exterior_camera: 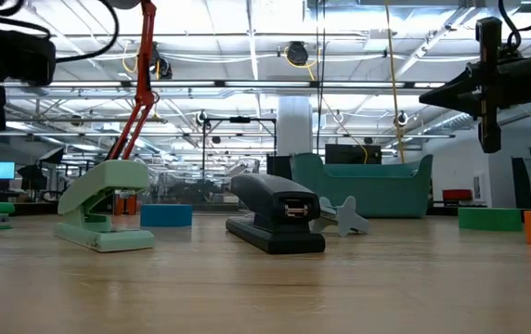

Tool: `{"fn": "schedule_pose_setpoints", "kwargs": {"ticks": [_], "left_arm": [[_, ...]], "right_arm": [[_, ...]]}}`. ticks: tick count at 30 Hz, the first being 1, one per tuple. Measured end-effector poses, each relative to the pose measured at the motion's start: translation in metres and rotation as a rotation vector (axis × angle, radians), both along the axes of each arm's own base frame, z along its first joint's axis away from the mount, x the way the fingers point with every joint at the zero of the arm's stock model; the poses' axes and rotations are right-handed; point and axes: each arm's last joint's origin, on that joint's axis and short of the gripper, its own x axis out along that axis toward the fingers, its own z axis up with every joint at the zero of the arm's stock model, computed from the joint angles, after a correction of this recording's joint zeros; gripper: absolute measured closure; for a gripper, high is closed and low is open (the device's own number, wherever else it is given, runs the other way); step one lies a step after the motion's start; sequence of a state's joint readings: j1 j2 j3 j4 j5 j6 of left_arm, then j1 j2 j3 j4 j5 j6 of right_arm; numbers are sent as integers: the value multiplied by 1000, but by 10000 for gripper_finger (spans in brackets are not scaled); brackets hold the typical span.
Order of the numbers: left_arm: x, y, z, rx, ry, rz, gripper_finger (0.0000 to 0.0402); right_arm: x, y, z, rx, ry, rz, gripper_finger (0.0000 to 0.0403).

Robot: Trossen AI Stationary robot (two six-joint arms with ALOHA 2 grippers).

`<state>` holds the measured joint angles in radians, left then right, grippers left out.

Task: Pick and place Stapler, Stapler remover, tape
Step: Put the top green stapler into the green bin

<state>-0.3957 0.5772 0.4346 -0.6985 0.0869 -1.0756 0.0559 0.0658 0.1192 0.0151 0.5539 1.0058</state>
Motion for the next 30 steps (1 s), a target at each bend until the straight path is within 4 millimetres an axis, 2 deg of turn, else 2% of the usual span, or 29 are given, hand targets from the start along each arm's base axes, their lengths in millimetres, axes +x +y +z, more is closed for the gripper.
{"fn": "schedule_pose_setpoints", "kwargs": {"ticks": [3, 7, 11, 14, 17, 22, 24, 27, 30], "left_arm": [[-2, -6, -5, -30, -101, 87, 371], [-1, -10, 3, 39, -265, 181, 371], [6, -15, 4, 198, -357, 42, 371], [12, -13, 2, 229, -290, -12, 371], [17, -11, 10, 277, -227, -87, 371], [33, -7, 34, 520, -146, -214, 370], [42, -6, 39, 592, -95, -294, 366], [53, -7, 27, 631, 38, -411, 334], [64, -11, 12, 615, 132, -512, 283]], "right_arm": [[0, 0, 0, 2, -1, 0, 399], [0, 0, -1, -1, 16, 0, 399], [1, 0, -6, -1, 64, -2, 399], [2, 0, -7, -3, 85, -3, 399], [3, 0, -9, -3, 102, -2, 399], [5, 0, -11, 0, 126, 0, 399], [5, 0, -11, 12, 123, -2, 399], [6, 0, -11, 20, 123, -1, 399], [6, 0, -11, 20, 123, 2, 399]]}}
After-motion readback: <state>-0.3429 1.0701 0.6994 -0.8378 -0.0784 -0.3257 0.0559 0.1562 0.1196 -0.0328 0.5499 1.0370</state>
